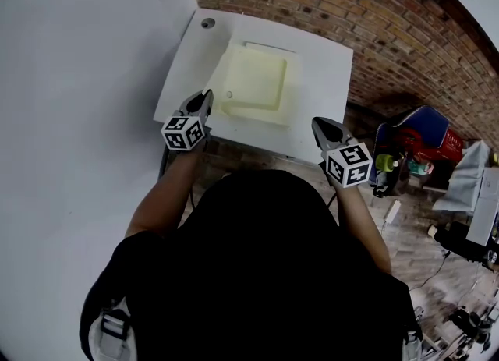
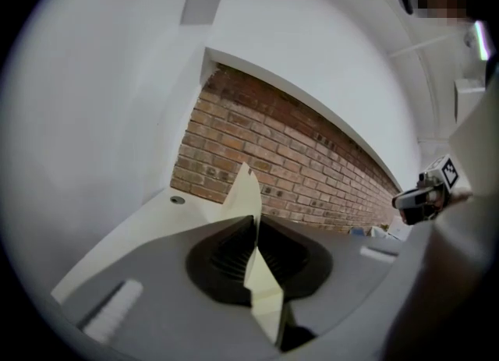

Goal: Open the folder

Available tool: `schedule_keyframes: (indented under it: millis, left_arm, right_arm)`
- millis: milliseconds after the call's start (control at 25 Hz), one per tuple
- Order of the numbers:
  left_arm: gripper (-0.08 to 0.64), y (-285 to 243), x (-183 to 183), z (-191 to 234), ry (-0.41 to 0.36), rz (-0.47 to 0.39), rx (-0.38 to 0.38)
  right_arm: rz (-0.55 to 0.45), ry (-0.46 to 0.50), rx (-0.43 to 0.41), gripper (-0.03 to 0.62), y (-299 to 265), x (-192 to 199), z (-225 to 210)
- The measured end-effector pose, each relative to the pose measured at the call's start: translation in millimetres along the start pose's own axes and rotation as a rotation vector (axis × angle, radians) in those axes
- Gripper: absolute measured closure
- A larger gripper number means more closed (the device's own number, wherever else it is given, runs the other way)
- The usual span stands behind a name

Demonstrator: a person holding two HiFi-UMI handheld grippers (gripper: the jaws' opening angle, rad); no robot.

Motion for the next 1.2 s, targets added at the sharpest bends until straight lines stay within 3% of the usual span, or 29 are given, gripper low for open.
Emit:
schedule_keyframes:
  millis: [560, 1200]
  left_arm:
    - [0.551, 17, 7, 59, 0.180, -0.026, -0.019]
    - [0.552, 27, 26, 126, 0.270, 0.010, -0.066]
  right_arm:
    - [0.019, -0.003, 0.033, 0.591, -3, -4, 6]
    - [0.032, -0.013, 0.067, 0.591, -15, -13, 15]
Point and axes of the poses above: the fingertips, and each gripper's own axes: y backward along the fingers, z to its left, x out of its underside, the point moved 2 cm from there along y, backward along the fingers, and after that the axes turned 15 degrees about z, right-handed, at the moved point
